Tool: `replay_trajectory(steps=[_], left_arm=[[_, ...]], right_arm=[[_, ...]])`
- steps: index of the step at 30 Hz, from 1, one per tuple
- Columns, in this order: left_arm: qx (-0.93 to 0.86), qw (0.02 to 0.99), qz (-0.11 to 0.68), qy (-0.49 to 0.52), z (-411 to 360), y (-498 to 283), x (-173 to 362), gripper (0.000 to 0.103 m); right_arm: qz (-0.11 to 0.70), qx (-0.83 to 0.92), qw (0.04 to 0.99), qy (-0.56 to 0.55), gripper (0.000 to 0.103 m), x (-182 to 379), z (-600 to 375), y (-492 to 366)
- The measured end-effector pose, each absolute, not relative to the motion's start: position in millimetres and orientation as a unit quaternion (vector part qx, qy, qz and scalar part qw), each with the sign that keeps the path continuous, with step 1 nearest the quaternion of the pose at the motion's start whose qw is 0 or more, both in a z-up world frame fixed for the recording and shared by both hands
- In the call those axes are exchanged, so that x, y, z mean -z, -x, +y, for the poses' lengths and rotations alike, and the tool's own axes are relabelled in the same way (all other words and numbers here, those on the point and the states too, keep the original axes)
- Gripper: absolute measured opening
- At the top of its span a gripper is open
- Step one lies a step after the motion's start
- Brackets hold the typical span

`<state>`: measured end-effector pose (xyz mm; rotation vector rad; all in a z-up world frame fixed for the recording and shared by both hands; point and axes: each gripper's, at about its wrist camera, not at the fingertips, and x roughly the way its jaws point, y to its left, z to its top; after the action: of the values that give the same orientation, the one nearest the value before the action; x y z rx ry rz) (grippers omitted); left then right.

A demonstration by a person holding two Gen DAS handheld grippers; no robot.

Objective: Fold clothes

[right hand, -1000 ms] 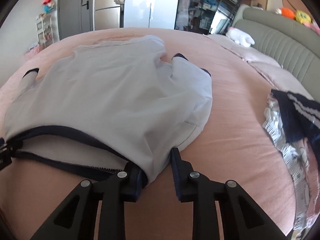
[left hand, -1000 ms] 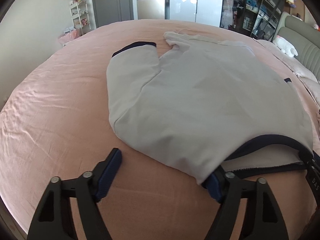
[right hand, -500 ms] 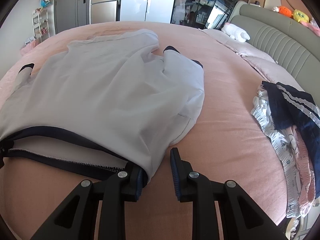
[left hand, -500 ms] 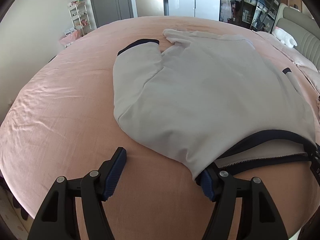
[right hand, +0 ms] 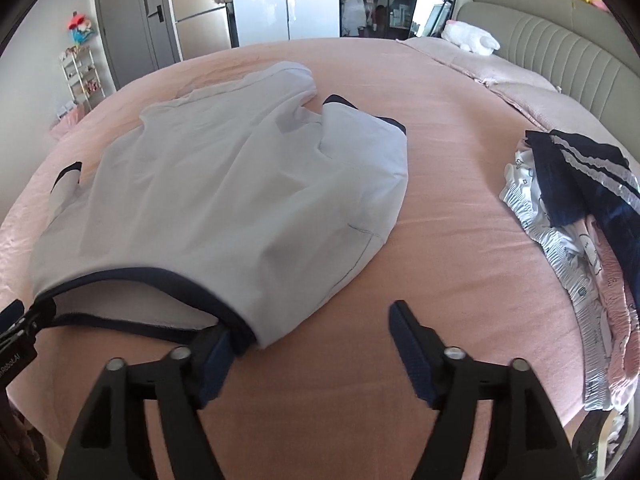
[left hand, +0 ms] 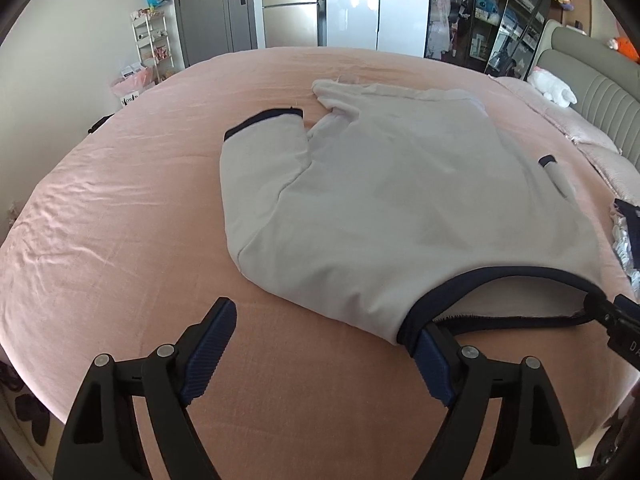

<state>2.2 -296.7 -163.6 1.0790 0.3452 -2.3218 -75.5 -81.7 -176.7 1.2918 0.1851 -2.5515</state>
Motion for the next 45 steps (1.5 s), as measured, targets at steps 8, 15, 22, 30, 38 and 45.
replay_trajectory(steps=[8, 15, 22, 30, 38, 45], left_arm=[[0.872, 0.269, 0.121, -0.391, -289.0, -9.0, 146.8, 0.083], [0.873, 0.281, 0.126, -0.378, -288.7, -29.6, 131.4, 0.083], [0.87, 0.299, 0.155, -0.359, -304.7, -30.8, 111.2, 0.084], [0.872, 0.269, 0.155, -0.378, -298.9, 8.8, 97.6, 0.084], [0.877, 0.201, 0.098, -0.425, -255.4, 78.3, 109.7, 0.084], [0.885, 0.198, 0.09, -0.411, -291.4, 86.3, 106.9, 0.084]], right_arm=[[0.066, 0.88, 0.141, -0.448, 0.079, 167.3, -80.4, 70.8], [0.066, 0.88, 0.147, -0.447, 0.079, 157.1, -77.3, 64.1], [0.064, 0.88, 0.154, -0.444, 0.079, 147.7, -76.1, 62.0], [0.043, 0.874, 0.158, -0.457, 0.079, 150.7, -64.3, 77.2], [0.015, 0.868, 0.143, -0.476, 0.079, 155.3, -32.3, 119.2], [-0.061, 0.856, 0.184, -0.48, 0.079, 154.2, -2.6, 159.1]])
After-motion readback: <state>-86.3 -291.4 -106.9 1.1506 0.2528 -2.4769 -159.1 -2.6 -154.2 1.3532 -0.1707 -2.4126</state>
